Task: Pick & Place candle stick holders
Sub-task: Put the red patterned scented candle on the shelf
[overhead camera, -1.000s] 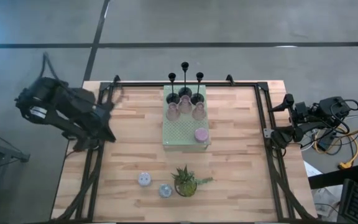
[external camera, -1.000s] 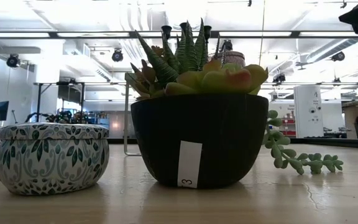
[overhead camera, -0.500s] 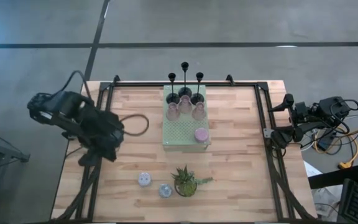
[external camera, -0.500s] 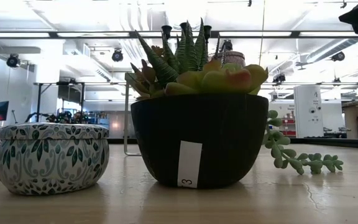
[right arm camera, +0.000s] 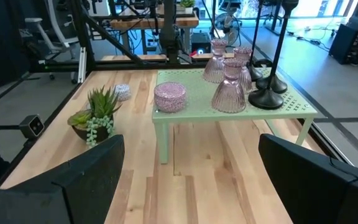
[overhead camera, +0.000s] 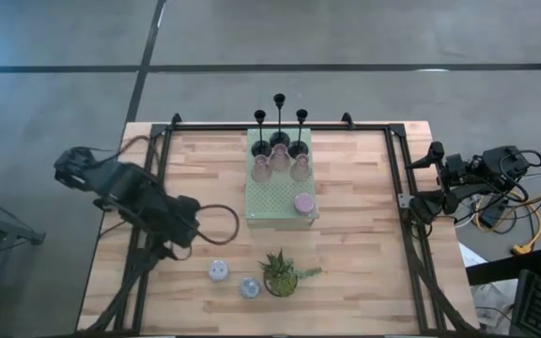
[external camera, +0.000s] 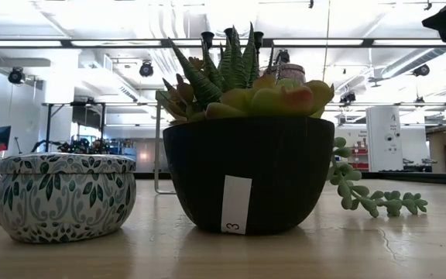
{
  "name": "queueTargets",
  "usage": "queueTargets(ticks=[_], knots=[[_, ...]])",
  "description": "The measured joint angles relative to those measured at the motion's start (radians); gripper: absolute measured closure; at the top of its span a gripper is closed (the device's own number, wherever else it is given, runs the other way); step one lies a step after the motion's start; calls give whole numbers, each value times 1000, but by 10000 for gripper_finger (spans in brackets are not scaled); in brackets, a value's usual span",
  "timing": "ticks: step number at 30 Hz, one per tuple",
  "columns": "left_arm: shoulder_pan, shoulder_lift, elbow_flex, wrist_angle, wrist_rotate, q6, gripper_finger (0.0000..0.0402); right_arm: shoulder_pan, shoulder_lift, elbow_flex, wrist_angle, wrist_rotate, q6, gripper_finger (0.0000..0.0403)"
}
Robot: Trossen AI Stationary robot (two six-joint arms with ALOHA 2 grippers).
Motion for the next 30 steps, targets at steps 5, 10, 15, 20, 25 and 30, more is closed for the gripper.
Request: queueTargets(ticks=[5,10,15,20,25,30], knots=[[0,34,-82,68,-34,10,184,0,0,0,0,0,0,37],[0,70,-223,88,-61,44,185,0,0,0,0,0,0,37],[0,87,-405,177,-74,44,185,0,0,0,0,0,0,37],[1,85,-547,309,-72,14,165,0,0,0,0,0,0,37],[2,92,-620,437,-71,-1,116,0,0,0,0,0,0,37],[2,126,-669,508,-71,30,71,0,0,0,0,0,0,37]])
